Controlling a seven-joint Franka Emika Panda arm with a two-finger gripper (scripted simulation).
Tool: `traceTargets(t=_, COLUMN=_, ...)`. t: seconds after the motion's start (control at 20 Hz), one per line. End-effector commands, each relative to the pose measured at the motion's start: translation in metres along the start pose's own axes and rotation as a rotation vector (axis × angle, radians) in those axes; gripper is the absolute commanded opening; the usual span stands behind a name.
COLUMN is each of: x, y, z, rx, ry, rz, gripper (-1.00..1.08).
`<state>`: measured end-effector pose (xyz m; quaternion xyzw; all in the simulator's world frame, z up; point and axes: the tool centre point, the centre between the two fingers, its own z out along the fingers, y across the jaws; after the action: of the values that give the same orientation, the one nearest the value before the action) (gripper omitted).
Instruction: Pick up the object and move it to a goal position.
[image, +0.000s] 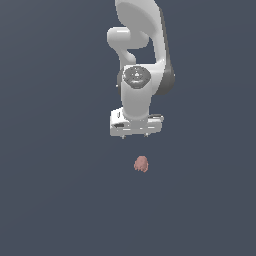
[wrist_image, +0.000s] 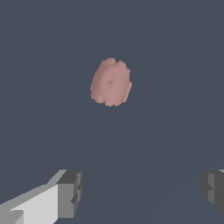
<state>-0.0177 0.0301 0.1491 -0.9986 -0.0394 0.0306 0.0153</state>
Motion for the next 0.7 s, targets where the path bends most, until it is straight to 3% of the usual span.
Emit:
traceTargets(t=0.0, x=0.002, y=0.0, z=0.001, rx=-0.002, ry=0.0, rz=-0.024, gripper=1.0)
traceTargets(t=0.65, x=0.022, y=-0.006, z=0.012, rx=-0.019, ry=0.007, rz=-0.304, gripper=1.0)
